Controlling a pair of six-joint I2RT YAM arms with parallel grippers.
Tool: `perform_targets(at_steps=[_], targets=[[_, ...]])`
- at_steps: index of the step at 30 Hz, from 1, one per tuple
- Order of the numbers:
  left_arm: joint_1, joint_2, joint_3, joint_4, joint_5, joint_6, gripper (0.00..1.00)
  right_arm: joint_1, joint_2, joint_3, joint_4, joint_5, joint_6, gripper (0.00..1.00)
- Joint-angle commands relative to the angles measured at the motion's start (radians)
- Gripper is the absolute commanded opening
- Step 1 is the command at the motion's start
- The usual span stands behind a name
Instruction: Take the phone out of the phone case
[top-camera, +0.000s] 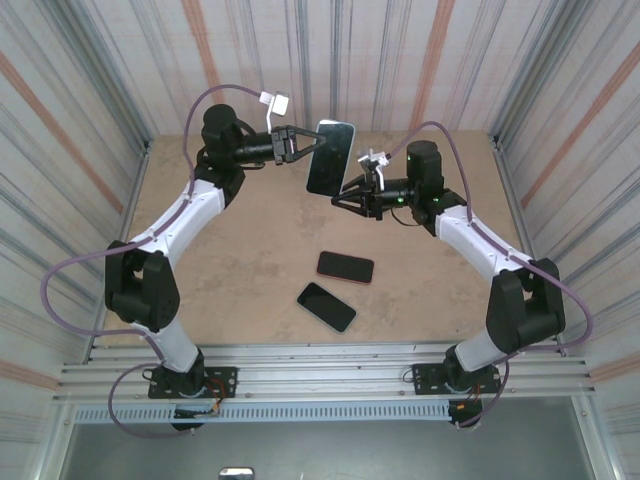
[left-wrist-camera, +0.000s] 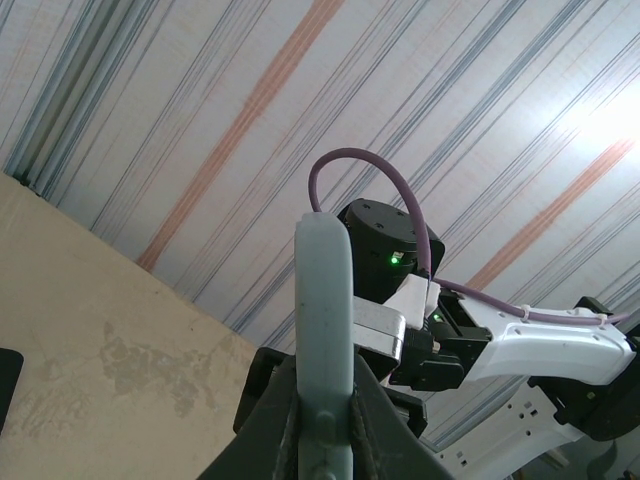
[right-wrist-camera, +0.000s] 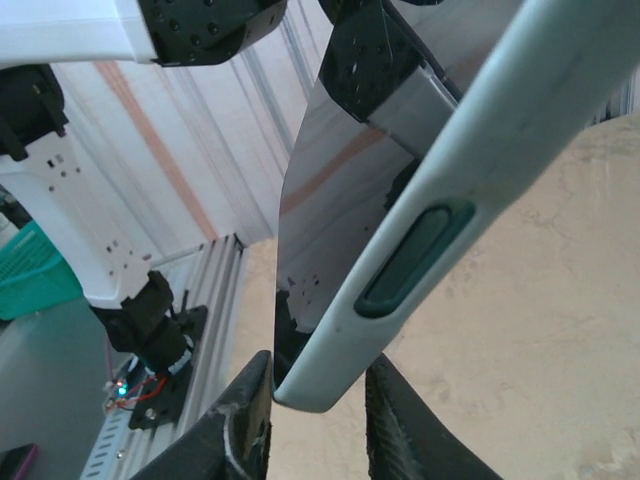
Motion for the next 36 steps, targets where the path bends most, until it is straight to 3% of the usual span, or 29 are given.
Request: perform_targets(at_steps=[1,9,13,19,28,32,36], targets=[[0.004,-0.006,0.041,0.046,0.022,0.000,0.00,0.006,0.019,0.038,0.025,-0.039,0.025,0.24],[0.004,0.004,0.044,0.053,0.029,-0.053,0.00,0.006,0.037,0.065,-0.049,-0.046,-0.036,0.14],[0.004,0.014,0.062,0.030,0.043,-0.113,0.00,0.022,0.026,0.094,-0.219,0.042,-0.201,0.14],[0.004,0.006,0.037,0.060,0.036,-0.188,0.00,0.019,0.010,0.090,-0.239,0.160,-0.251,0.12],[-0.008,0.009,0.019,0.122,0.024,-0.276,0.00,0.004,-0.001,0.080,-0.145,0.236,-0.197,0.11],[-0.012,0.002,0.019,0.062,0.015,-0.215,0.00,-0.001,-0.008,0.069,-0.066,0.170,-0.124,0.14],[-0.013,0.000,0.017,0.041,0.002,-0.176,0.00,-0.004,-0.024,0.029,0.072,0.115,-0.006,0.23]])
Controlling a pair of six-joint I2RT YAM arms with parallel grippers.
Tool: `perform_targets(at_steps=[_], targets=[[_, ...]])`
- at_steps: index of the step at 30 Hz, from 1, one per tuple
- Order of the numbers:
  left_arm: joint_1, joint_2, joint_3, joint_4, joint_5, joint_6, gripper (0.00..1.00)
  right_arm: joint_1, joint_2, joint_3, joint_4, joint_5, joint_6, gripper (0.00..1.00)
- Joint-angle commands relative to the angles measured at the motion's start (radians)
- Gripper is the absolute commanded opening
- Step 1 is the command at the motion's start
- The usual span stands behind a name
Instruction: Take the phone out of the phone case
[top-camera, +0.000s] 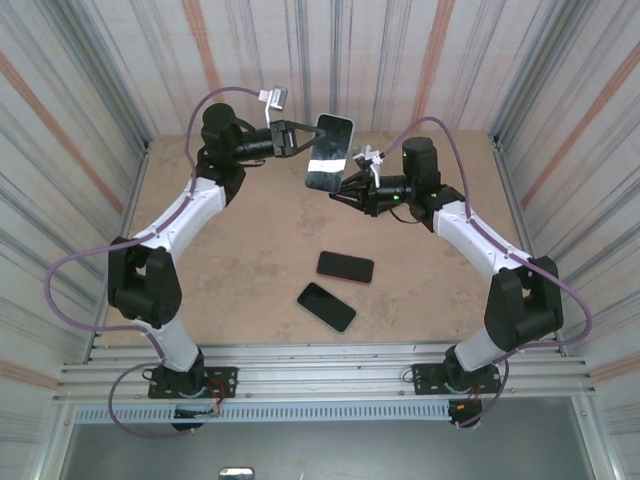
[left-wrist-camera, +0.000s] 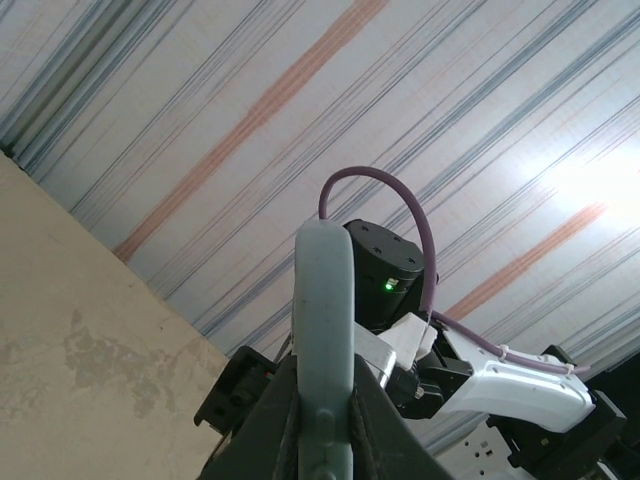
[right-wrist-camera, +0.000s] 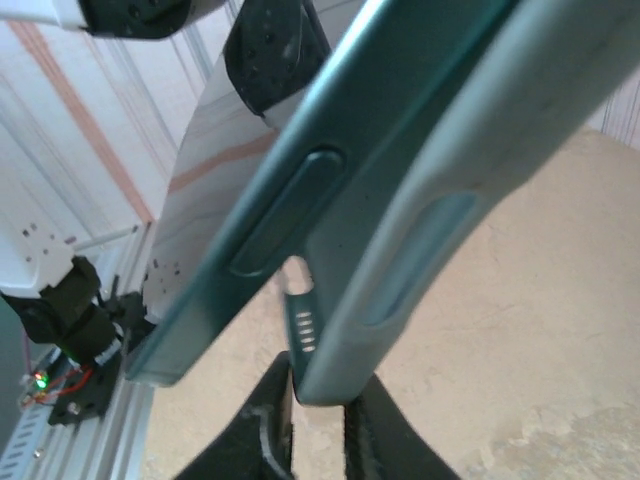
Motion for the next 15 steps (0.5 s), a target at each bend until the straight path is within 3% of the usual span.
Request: perform_targets(at_steps=[1,7,12,15], targets=[[-0.017,-0.026,0.001,-0.021,0.020,0.030,0.00,-0.014,-0.037,-0.018,0.171,-0.026,0.124,0.25],[-0.021,-0.036,-0.017,-0.032,-0.034,0.044,0.00,-0.004,-0.027,-0.036,0.307,-0.054,0.272,0.31],[-0.030,-0.067,-0.085,-0.001,-0.204,0.012,0.00,0.007,-0.006,-0.075,0.479,-0.009,0.501,0.41],[-0.051,-0.087,-0.133,0.025,-0.321,-0.012,0.00,0.008,0.009,-0.105,0.583,0.048,0.678,0.41]])
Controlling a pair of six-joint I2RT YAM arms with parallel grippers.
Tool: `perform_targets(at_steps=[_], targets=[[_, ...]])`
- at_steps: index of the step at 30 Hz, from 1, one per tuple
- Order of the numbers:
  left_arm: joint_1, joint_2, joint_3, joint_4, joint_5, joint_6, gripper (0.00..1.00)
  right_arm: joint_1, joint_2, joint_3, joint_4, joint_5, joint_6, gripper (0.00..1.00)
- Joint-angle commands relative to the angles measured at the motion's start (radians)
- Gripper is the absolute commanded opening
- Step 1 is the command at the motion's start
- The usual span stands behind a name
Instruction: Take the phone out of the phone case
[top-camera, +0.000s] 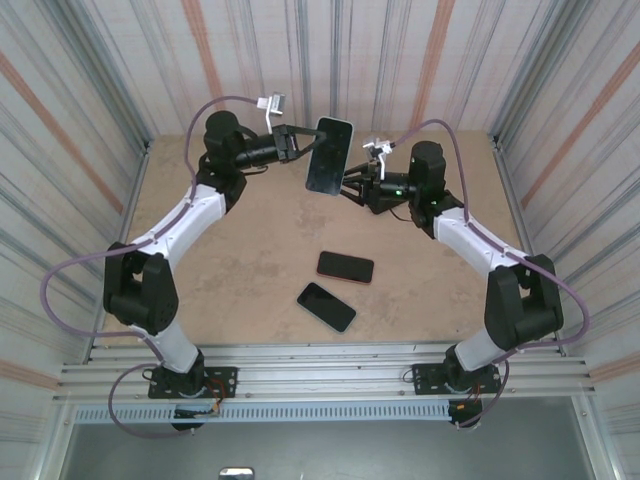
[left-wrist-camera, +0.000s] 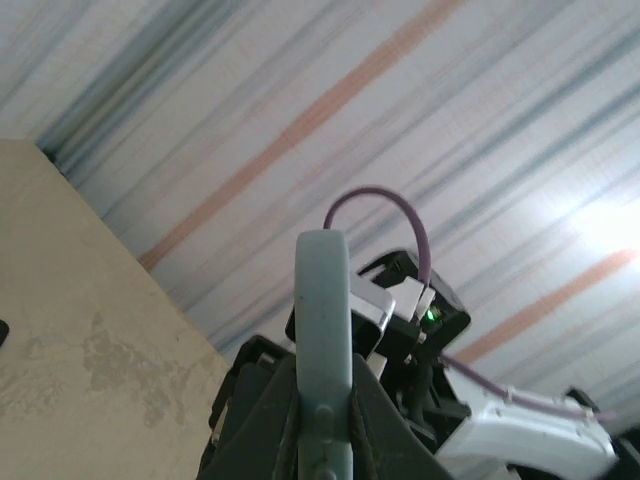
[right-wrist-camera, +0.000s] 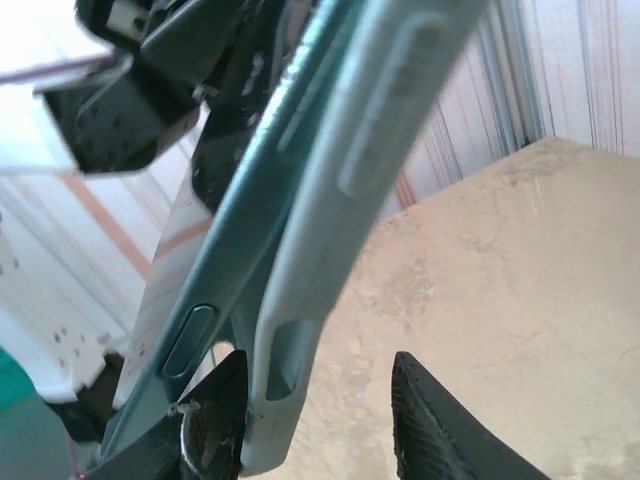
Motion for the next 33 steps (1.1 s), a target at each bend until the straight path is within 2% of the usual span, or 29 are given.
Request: perform_targets(at_steps=[1,6,9,11,16,22,28,33], targets=[[-0.033,-0.040,-0.056,0.048,-0.196,-0.018,0.00,0.021,0.009,-0.022,0.258,0.044,0.289,0.42],[-0.057,-0.032,-0.123,0.145,-0.343,-0.166,0.00,0.032,0.048,-0.119,0.557,0.184,0.662,0.41],[-0.071,-0.028,-0.162,0.184,-0.415,-0.246,0.00,0.045,0.070,-0.168,0.686,0.268,0.837,0.41],[-0.081,-0.034,-0.179,0.180,-0.454,-0.265,0.00,0.056,0.076,-0.198,0.740,0.320,0.900,0.41],[-0.101,-0.044,-0.254,0.191,-0.564,-0.355,0.00,0.093,0.067,-0.240,0.768,0.411,0.978,0.39],[-0.107,-0.046,-0.292,0.204,-0.599,-0.389,0.00,0.100,0.067,-0.256,0.781,0.432,1.027,0.34],[-0.104,-0.042,-0.310,0.202,-0.602,-0.393,0.00,0.098,0.080,-0.253,0.810,0.425,1.044,0.19],[-0.089,-0.045,-0.311,0.186,-0.580,-0.386,0.21,0.095,0.083,-0.257,0.817,0.432,1.047,0.11]])
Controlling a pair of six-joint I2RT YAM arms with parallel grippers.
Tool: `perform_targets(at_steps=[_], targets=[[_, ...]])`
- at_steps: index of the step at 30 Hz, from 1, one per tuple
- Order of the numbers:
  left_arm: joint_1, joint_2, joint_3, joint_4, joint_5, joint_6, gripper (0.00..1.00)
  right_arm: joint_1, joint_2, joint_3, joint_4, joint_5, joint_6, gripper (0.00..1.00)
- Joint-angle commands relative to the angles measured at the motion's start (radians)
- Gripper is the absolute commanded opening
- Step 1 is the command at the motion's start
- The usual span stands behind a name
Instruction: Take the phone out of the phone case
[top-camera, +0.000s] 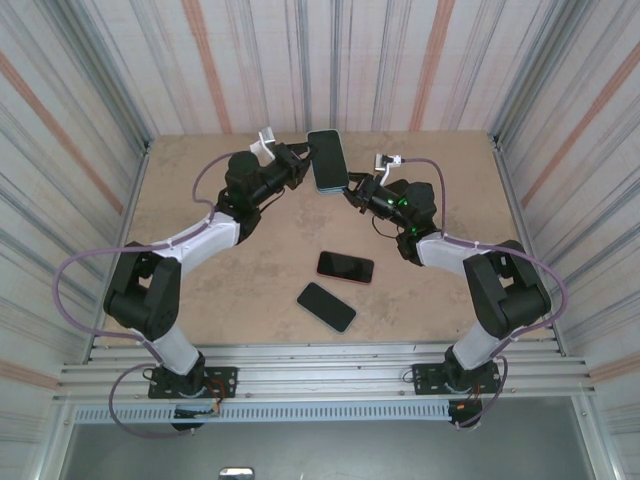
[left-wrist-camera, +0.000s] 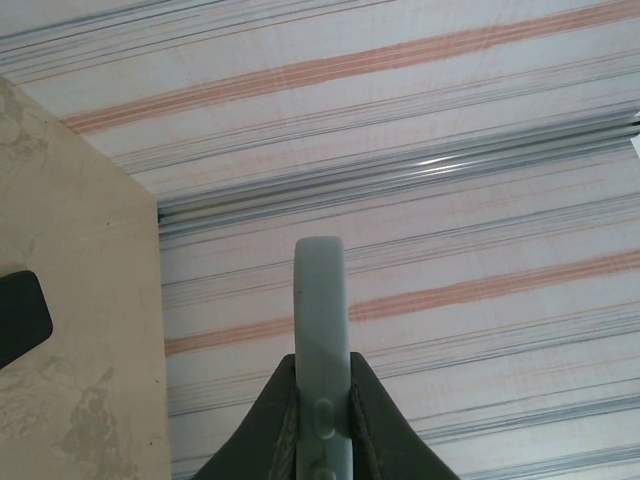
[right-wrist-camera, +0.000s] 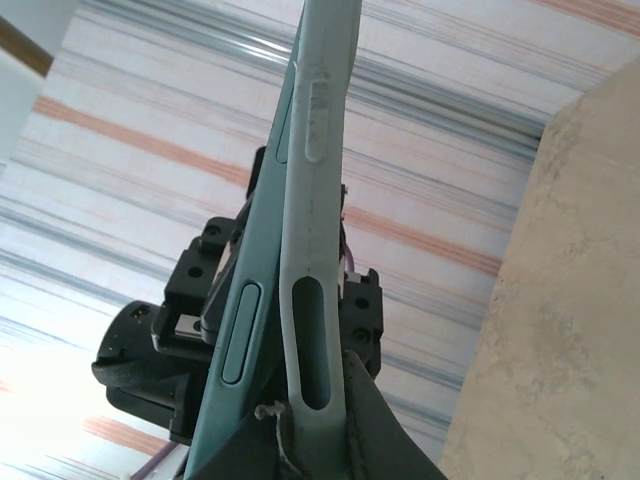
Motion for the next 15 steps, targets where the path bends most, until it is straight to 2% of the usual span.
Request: perform_targets(at_steps=[1,12,15], targets=[[0.009,-0.028,-0.024,-0.021,0.000,0.021,0.27,0.009,-0.004,0.018,0.111,0.004,0.014,0.09],[0.027,-0.055,-0.001,-0.097,0.048,0.049,0.72,-0.006,0.029,0.028,0.143,0.031,0.018,0.02],[0.026,-0.087,-0.017,-0.137,0.051,0.057,0.78,-0.014,0.031,0.026,0.143,0.074,0.007,0.01]])
